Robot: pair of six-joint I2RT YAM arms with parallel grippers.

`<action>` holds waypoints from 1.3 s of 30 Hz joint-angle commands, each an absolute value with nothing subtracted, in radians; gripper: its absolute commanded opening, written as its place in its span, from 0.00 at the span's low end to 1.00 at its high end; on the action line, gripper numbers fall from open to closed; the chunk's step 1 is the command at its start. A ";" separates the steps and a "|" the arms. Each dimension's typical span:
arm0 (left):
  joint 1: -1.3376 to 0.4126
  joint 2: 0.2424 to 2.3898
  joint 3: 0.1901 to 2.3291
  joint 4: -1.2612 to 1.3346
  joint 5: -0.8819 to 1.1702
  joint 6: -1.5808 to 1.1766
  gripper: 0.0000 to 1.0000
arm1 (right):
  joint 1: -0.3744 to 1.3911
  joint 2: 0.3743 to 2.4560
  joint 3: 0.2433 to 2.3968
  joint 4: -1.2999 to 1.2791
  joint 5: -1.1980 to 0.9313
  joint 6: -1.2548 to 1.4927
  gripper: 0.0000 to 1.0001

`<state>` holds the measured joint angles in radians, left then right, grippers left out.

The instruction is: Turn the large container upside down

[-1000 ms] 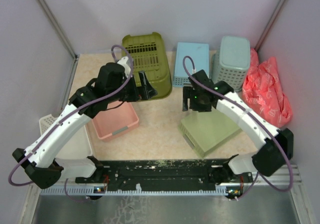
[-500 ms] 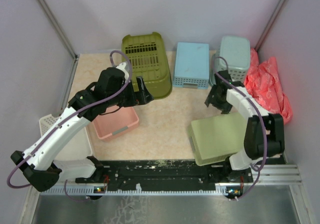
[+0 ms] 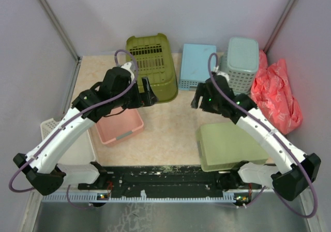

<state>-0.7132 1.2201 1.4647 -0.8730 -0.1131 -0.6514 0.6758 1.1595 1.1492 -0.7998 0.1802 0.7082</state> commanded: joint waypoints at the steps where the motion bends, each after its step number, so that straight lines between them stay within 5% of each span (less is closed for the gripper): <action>1: -0.686 1.136 1.545 -0.960 -0.260 -0.693 1.00 | 0.927 1.231 1.045 -0.787 0.137 0.855 0.72; 8: -0.685 1.087 1.539 -1.001 -0.350 -0.727 1.00 | 1.022 1.354 0.950 -0.780 0.154 0.946 0.73; 20: -0.685 1.091 1.494 -0.954 -0.281 -0.720 1.00 | 0.602 1.098 0.866 -1.046 0.421 0.927 0.73; 33: -0.684 1.139 1.500 -1.087 -0.382 -0.718 1.00 | 0.707 1.092 1.000 -0.756 0.090 0.737 0.71; 39: -0.685 1.107 1.313 -1.144 -0.463 -0.804 0.98 | 0.729 1.098 0.962 -0.628 0.027 0.767 0.72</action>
